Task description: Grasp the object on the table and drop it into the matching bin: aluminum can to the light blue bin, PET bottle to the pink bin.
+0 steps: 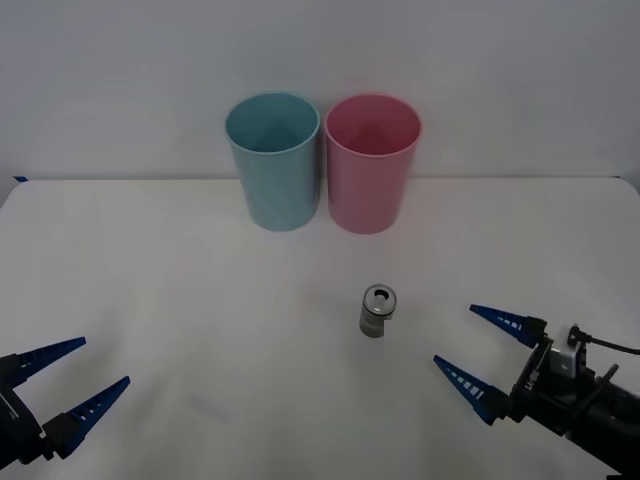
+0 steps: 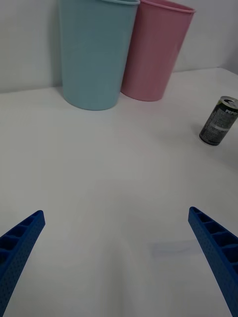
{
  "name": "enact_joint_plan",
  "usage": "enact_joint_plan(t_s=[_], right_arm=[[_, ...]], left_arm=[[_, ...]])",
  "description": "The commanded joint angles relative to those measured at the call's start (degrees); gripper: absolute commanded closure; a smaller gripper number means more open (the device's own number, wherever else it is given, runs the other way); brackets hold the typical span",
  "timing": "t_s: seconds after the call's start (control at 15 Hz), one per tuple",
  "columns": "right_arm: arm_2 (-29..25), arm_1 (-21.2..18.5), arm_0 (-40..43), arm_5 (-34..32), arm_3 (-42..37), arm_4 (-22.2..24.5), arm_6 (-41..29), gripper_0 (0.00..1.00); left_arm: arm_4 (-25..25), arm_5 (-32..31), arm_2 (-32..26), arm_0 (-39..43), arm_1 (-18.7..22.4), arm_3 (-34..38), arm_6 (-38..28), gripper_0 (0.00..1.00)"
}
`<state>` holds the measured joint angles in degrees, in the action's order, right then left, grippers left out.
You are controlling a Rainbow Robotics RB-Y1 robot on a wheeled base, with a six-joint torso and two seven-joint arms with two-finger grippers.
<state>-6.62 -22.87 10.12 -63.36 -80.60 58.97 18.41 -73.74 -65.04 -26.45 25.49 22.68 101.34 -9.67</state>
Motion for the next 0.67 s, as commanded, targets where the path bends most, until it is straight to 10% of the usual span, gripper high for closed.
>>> enact_joint_plan(t_s=[0.07, 0.67], right_arm=[[3.11, 1.34, -1.16, 4.47, 0.00, 0.61, 0.75, 0.00], [7.33, 8.02, -3.88, 13.79, 0.00, 7.65, 1.19, 0.00]], left_arm=[[0.00, 0.00, 0.00, 0.00, 0.00, 0.00, 0.00, 0.00], [0.00, 0.00, 0.00, 0.00, 0.00, 0.00, 0.00, 0.00]])
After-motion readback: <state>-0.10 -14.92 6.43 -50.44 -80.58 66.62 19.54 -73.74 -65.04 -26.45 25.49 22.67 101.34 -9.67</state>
